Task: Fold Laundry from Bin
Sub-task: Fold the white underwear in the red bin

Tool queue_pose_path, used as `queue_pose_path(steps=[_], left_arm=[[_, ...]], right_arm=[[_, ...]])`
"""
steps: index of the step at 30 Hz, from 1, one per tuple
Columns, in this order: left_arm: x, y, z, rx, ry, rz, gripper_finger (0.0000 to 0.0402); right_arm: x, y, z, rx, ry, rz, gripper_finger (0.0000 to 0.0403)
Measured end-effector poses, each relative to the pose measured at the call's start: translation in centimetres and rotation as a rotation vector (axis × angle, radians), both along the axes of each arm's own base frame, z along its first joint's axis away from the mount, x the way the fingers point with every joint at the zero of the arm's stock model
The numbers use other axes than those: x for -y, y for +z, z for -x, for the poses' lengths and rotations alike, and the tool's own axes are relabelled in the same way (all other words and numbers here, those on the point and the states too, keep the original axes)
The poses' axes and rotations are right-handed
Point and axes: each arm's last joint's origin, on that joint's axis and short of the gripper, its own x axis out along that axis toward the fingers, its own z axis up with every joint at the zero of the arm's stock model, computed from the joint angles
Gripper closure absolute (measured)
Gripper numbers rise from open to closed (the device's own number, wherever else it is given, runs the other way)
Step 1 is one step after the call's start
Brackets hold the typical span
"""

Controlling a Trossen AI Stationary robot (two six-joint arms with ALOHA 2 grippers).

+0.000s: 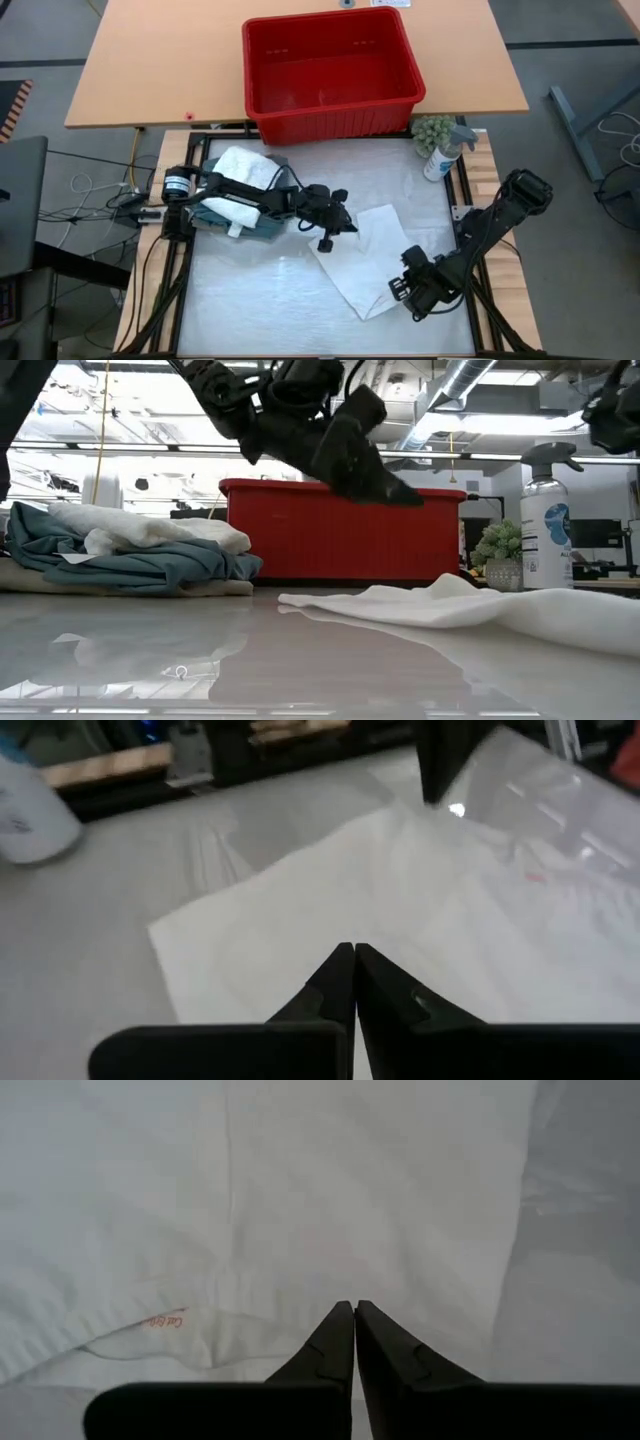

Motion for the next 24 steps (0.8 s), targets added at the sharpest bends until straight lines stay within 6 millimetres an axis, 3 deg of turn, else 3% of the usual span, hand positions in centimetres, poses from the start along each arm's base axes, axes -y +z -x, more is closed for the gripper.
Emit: queue_pose_path(steps=[5,13,19,24], left_arm=[[0.0,-1.7,-0.5,-0.031,-0.007,-0.044,0.0401],[-0.7,-3.4,-4.2,-0.064,0.132,-0.155,0.0401],[-1.2,-4.6,-7.3,-0.185,0.134,-0.273,0.0401],[-1.7,-5.7,-8.6,-0.315,0.104,-0.39,0.0401]], right_arm=[[-0.1,0.0,0.1,0.001,-0.01,-0.007,0.0361],[-0.1,0.0,-0.1,0.009,-0.024,-0.02,0.0361],[-0.2,0.0,-0.4,0.03,-0.03,-0.042,0.0361],[-0.2,0.0,-0.4,0.029,-0.029,-0.051,0.0361]])
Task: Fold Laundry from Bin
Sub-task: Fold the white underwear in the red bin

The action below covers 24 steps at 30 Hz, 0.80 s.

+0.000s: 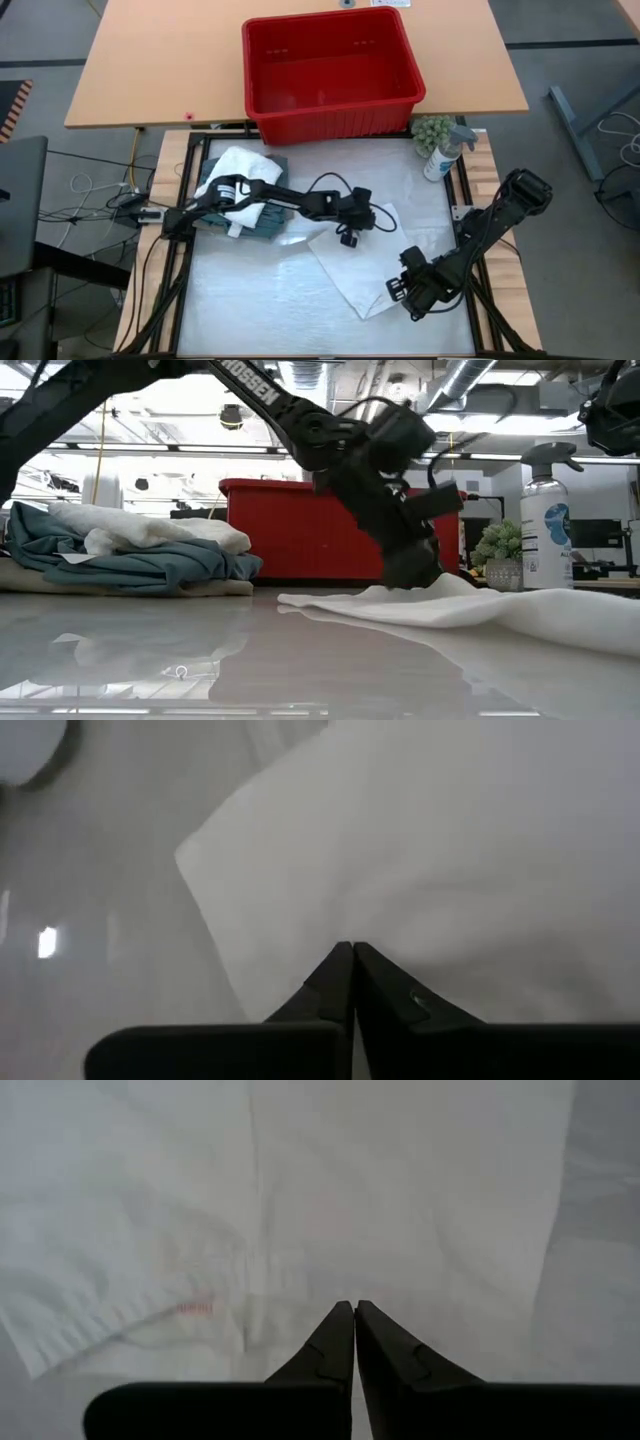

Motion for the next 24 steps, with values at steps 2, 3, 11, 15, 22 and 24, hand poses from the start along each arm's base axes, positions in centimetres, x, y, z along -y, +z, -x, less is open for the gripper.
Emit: queue_pose_path(steps=[2,3,11,15,22,24], left_arm=[[-0.3,0.2,-0.1,-0.044,0.027,-0.041,0.0401],[-0.5,0.1,0.1,-0.066,0.035,-0.043,0.0401],[-1.9,-0.5,2.3,-0.298,0.175,0.027,0.0401],[-1.8,-0.5,3.5,-0.407,0.264,0.082,0.0401],[-1.6,2.6,5.1,-0.438,0.41,0.21,0.0402],[-1.7,4.0,5.9,-0.449,0.42,0.261,0.0402]], right_arm=[[-0.1,-0.3,0.0,-0.022,0.003,-0.008,0.0361],[-0.2,-0.5,0.0,-0.04,0.004,-0.012,0.0361],[-0.4,-3.2,-0.9,-0.201,-0.007,-0.037,0.0381],[0.1,-3.6,-1.3,-0.235,-0.016,-0.013,0.0377],[2.1,-2.0,-0.7,-0.193,0.024,0.158,0.0366],[2.2,-0.7,-0.7,-0.101,0.106,0.199,0.0369]])
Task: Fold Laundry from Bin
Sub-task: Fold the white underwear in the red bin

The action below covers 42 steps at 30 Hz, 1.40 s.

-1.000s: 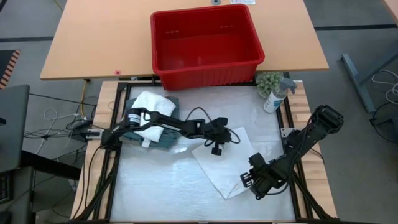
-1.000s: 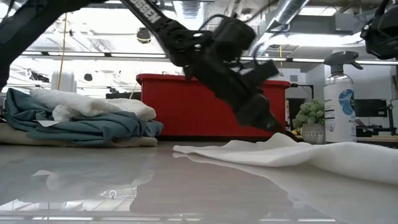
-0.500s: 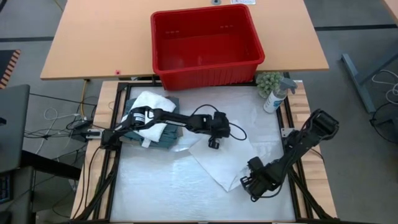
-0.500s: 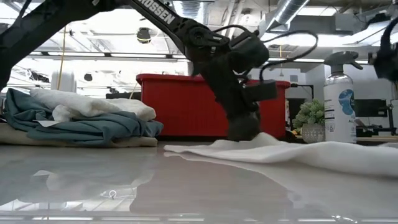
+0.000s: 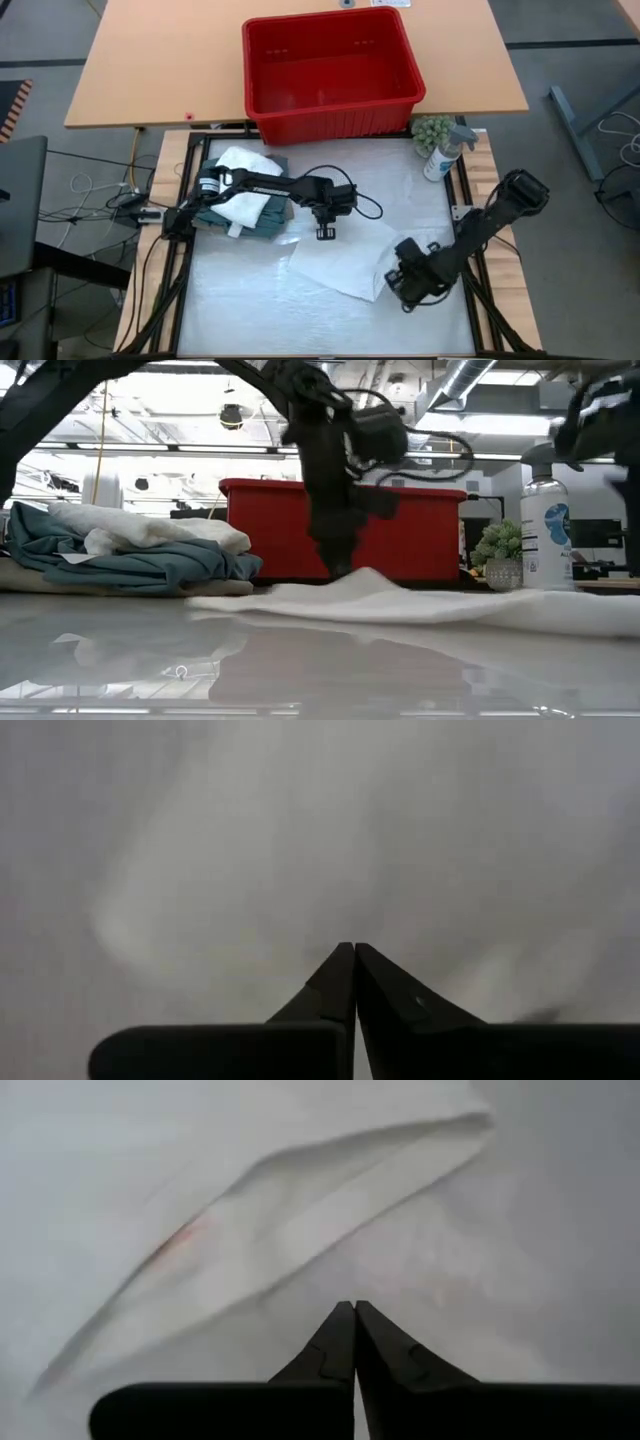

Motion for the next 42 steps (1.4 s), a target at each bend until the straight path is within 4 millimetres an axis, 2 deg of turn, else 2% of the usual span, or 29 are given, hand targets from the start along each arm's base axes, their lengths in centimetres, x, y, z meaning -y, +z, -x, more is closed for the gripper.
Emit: queue_pose_path(steps=[5,9,13,16,19,22,25,29,35,39,42], left_arm=[[-0.3,5.8,1.6,0.104,0.031,0.056,0.0402],[-0.3,8.3,2.4,0.161,0.028,0.03,0.0402],[-0.4,10.0,3.2,0.186,0.02,0.007,0.0402],[-0.5,9.8,3.6,0.143,0.023,0.033,0.0401],[-0.2,9.9,4.0,0.105,-0.001,0.045,0.0401],[0.4,10.1,4.3,0.095,-0.058,0.018,0.0401],[0.5,10.2,4.1,0.142,-0.115,-0.015,0.0402],[0.4,8.9,3.9,0.191,-0.127,-0.021,0.0401],[0.3,6.4,4.1,0.212,-0.161,-0.021,0.0402],[0.5,4.5,4.3,0.243,-0.185,0.007,0.0402],[0.6,3.1,4.7,0.252,-0.19,0.036,0.0402]], right_arm=[[-0.9,2.7,-0.9,0.203,0.416,0.019,0.0371],[-2.2,3.1,-2.7,0.306,0.771,0.05,0.0363],[-3.2,3.0,-4.4,0.389,0.95,0.114,0.0326],[-3.2,2.7,-5.4,0.376,0.95,0.125,0.0273],[-3.3,2.1,-6.2,0.354,0.947,0.132,0.0203],[-3.9,1.0,-6.7,0.299,1.028,0.173,0.0137],[-4.8,-0.1,-7.1,0.245,1.145,0.224,0.0103],[-5.8,-1.4,-7.4,0.194,1.206,0.246,0.0101],[-5.9,-3.5,-7.6,0.126,1.14,0.242,0.0111],[-5.7,-3.8,-7.4,0.095,1.116,0.242,0.0115],[-5.5,-3.8,-7.3,0.074,1.113,0.265,0.0134]])
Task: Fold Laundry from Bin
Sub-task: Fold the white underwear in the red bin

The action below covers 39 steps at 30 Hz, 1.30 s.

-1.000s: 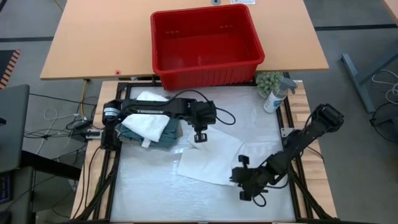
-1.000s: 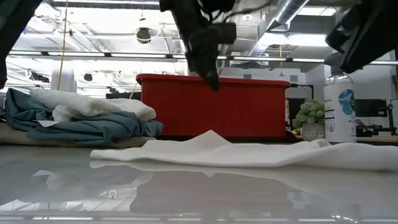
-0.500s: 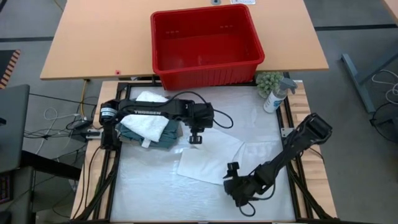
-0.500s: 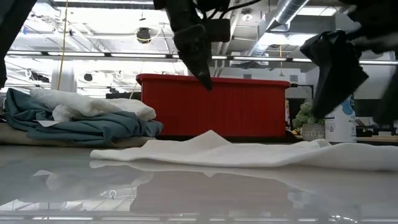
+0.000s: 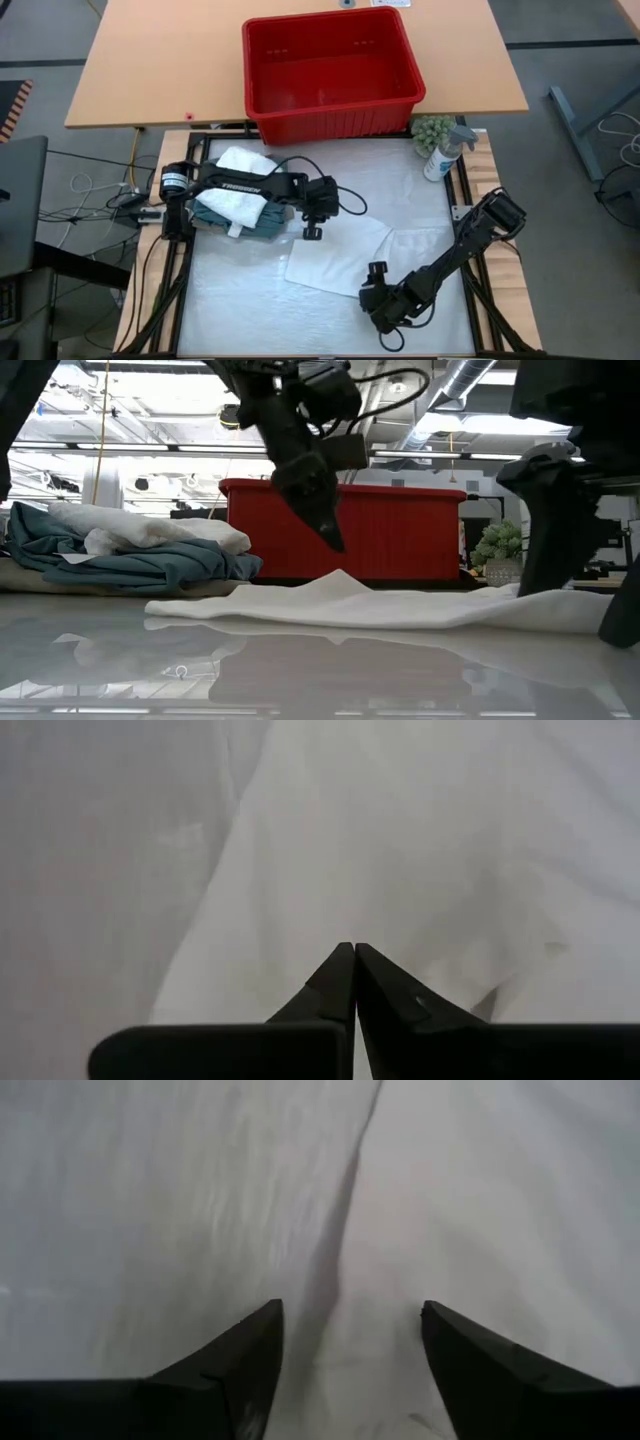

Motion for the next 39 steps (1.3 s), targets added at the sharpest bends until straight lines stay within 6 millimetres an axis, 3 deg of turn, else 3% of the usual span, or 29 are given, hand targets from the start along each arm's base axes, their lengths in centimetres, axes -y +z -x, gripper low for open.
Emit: queue_pose_path(steps=[4,14,20,27,35,39], left_arm=[[0.1,-1.2,0.3,0.024,0.003,0.02,0.0402],[0.4,-2.6,0.8,0.032,-0.015,0.084,0.0402],[1.1,-3.3,0.9,0.072,-0.029,0.111,0.0401],[2.0,-5.4,2.1,0.048,-0.029,0.124,0.0401],[2.1,-6.4,2.9,0.029,-0.015,0.137,0.0402],[2.1,-6.4,2.9,0.029,-0.024,0.152,0.0401]], right_arm=[[0.0,-0.1,0.2,-0.019,0.004,0.01,0.0189],[0.0,-0.1,0.3,-0.042,-0.037,-0.039,0.0377],[-0.1,1.3,-0.2,-0.088,-0.04,-0.026,0.0368],[0.0,3.6,-1.2,-0.126,-0.06,-0.002,0.0378],[1.1,4.5,-2.4,-0.236,-0.051,-0.201,0.0378],[2.4,6.9,-2.3,-0.193,-0.069,-0.253,0.0378]])
